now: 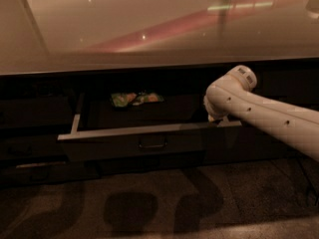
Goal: Open top drawer
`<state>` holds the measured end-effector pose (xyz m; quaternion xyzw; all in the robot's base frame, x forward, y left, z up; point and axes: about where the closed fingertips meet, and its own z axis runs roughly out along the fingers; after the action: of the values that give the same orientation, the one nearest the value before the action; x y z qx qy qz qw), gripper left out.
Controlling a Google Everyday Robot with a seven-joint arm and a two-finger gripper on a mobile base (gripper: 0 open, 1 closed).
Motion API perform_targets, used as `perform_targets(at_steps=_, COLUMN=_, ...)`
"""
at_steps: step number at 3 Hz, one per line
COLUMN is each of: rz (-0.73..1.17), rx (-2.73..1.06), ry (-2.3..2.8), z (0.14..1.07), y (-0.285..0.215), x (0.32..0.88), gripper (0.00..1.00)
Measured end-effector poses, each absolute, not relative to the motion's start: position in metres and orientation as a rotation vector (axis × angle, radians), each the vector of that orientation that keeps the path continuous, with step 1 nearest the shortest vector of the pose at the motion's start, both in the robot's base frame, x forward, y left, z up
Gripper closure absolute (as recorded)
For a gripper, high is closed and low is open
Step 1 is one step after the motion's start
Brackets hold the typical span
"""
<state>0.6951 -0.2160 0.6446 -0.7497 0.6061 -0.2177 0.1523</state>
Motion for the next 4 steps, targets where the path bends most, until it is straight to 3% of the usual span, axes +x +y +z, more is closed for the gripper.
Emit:
perform_targets(at_steps=1, rz=-0.626, rx=-2.132, ry=1.732, z=0.647, y=-0.211, x=0.676, gripper=0.00)
perform_targets(at_steps=4, rz=-0.593, rx=-1.977, ry=1.719, z=0.624, y=-0.231, x=0.575, gripper=0.00)
